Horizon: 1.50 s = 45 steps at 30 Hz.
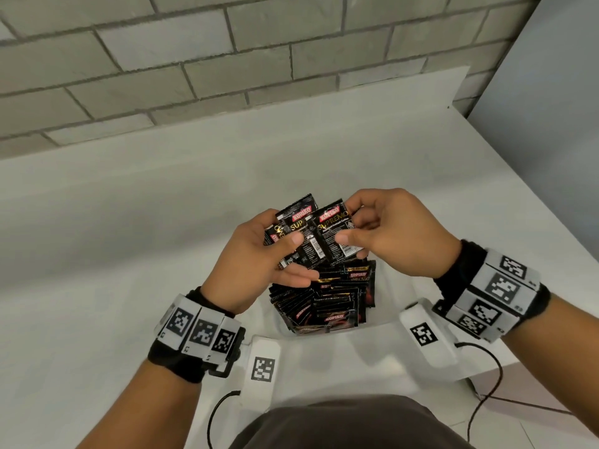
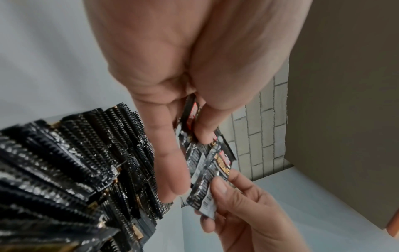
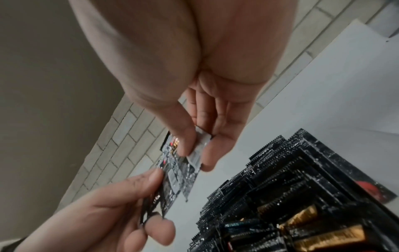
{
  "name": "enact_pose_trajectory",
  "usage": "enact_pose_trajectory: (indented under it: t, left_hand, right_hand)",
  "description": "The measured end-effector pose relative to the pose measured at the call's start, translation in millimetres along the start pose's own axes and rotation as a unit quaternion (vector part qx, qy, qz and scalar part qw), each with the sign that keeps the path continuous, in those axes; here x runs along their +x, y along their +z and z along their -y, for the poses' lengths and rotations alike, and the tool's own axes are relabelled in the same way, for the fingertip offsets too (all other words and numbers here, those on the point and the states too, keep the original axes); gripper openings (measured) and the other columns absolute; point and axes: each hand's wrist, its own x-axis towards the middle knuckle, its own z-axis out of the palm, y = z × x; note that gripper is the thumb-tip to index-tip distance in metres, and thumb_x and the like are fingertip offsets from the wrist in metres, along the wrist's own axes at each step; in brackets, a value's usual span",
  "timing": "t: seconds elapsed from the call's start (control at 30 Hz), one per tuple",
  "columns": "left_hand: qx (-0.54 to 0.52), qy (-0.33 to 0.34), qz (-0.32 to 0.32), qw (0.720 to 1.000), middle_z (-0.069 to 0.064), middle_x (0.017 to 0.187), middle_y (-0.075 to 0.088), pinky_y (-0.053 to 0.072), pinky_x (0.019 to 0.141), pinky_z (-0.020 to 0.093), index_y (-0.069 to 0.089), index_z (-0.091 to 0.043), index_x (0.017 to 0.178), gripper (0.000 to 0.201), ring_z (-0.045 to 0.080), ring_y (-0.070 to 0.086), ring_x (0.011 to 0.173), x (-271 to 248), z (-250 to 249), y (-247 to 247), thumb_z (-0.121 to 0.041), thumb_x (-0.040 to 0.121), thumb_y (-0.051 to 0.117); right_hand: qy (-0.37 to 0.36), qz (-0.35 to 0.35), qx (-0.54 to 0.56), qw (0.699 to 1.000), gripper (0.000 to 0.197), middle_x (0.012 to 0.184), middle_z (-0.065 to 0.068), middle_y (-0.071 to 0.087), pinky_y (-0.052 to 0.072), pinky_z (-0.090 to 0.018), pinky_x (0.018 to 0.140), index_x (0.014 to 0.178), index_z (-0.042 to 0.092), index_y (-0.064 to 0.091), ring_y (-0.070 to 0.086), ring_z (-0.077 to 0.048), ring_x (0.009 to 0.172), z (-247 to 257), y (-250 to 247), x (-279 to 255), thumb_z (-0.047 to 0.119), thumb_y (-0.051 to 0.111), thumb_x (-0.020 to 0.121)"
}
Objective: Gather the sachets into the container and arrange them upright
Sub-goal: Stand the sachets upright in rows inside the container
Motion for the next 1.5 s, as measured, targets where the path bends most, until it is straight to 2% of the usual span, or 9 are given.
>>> enact_pose_trajectory:
  t: [0.23, 0.37, 0.43, 0.53, 0.63, 0.77, 1.03, 1.2, 1.5]
  left_hand:
    - [0.009, 0.011, -0.043, 0.999, 0.019, 0.105, 0.076, 0.065, 0.066, 0.037, 0.062, -0.002, 0.121, 0.023, 0.038, 0.077, 0.081, 2, 2, -3, -0.005, 0.098, 0.063]
    - [-0.001, 0.033, -0.018, 0.999, 0.014, 0.110, 0.076, 0.064, 0.076, 0.038, 0.067, -0.002, 0.121, 0.023, 0.027, 0.076, 0.096, 5, 6, 7, -0.004, 0.097, 0.064]
    - [-0.007, 0.040, -0.008, 0.999, 0.013, 0.110, 0.076, 0.064, 0.080, 0.038, 0.067, -0.004, 0.121, 0.023, 0.027, 0.076, 0.100, 5, 5, 8, -0.006, 0.098, 0.063]
    - [-0.028, 0.039, 0.000, 0.999, 0.014, 0.110, 0.075, 0.064, 0.078, 0.039, 0.066, -0.006, 0.122, 0.025, 0.029, 0.075, 0.100, 3, 5, 5, -0.004, 0.098, 0.061]
    - [-0.011, 0.031, 0.006, 0.999, 0.020, 0.108, 0.074, 0.065, 0.071, 0.044, 0.064, -0.006, 0.122, 0.023, 0.040, 0.075, 0.091, 0, 4, 6, -0.005, 0.099, 0.060]
    - [0.045, 0.022, 0.024, 0.998, 0.016, 0.108, 0.074, 0.065, 0.068, 0.048, 0.066, -0.006, 0.116, 0.018, 0.035, 0.076, 0.092, -1, 2, 6, -0.007, 0.099, 0.063]
    - [0.050, 0.027, -0.032, 0.998, 0.020, 0.106, 0.075, 0.065, 0.070, 0.045, 0.066, -0.006, 0.116, 0.019, 0.050, 0.073, 0.087, -3, 2, -21, -0.003, 0.098, 0.062]
    - [0.030, 0.026, -0.060, 0.997, 0.021, 0.108, 0.075, 0.065, 0.072, 0.049, 0.067, -0.006, 0.116, 0.020, 0.052, 0.072, 0.089, -4, 2, -31, -0.002, 0.098, 0.061]
    - [0.047, 0.021, -0.049, 0.997, 0.016, 0.104, 0.076, 0.065, 0.073, 0.047, 0.068, -0.007, 0.116, 0.020, 0.031, 0.073, 0.076, -3, 6, -23, -0.002, 0.097, 0.062]
  right_hand:
    - [-0.102, -0.171, -0.027, 0.980, 0.025, 0.072, -0.004, 0.058, 0.058, -0.043, 0.056, 0.091, 0.017, 0.061, 0.058, -0.018, 0.058, 7, -5, 0, 0.006, 0.080, 0.079]
    - [-0.143, -0.083, -0.095, 0.982, 0.023, 0.083, 0.002, 0.064, 0.053, -0.026, 0.061, 0.095, 0.019, 0.067, 0.060, -0.012, 0.063, 7, 22, -5, 0.024, 0.083, 0.080]
    - [-0.137, -0.065, -0.117, 0.982, 0.020, 0.090, 0.006, 0.064, 0.056, -0.029, 0.066, 0.098, 0.021, 0.072, 0.064, -0.009, 0.067, 1, 30, -5, 0.036, 0.077, 0.085]
    - [-0.144, -0.089, -0.101, 0.980, 0.011, 0.092, 0.004, 0.066, 0.056, -0.033, 0.071, 0.100, 0.020, 0.076, 0.065, -0.008, 0.074, -4, 28, -2, 0.015, 0.068, 0.093]
    - [-0.164, -0.113, -0.122, 0.972, 0.033, 0.108, 0.004, 0.057, 0.044, -0.014, 0.076, 0.104, 0.028, 0.075, 0.057, 0.000, 0.086, 0, 24, -2, 0.004, 0.075, 0.081]
    - [-0.166, -0.016, -0.157, 0.973, 0.077, 0.115, 0.009, 0.057, 0.044, -0.012, 0.075, 0.137, 0.041, 0.054, 0.057, -0.011, 0.089, 9, 12, -1, 0.001, 0.075, 0.075]
    - [-0.031, -0.039, -0.187, 0.981, 0.024, 0.079, 0.006, 0.072, 0.059, -0.038, 0.077, 0.090, 0.024, 0.072, 0.070, -0.013, 0.068, -8, -33, 0, 0.010, 0.085, 0.076]
    - [0.028, -0.012, -0.178, 0.984, 0.023, 0.066, 0.002, 0.074, 0.053, -0.017, 0.064, 0.087, 0.020, 0.074, 0.073, -0.013, 0.061, -11, -49, -5, 0.013, 0.090, 0.071]
    - [0.017, 0.078, -0.332, 0.940, 0.023, 0.083, 0.000, 0.074, 0.055, -0.028, 0.081, 0.107, 0.023, 0.074, 0.069, -0.014, 0.076, -45, -15, 1, 0.020, 0.070, 0.085]
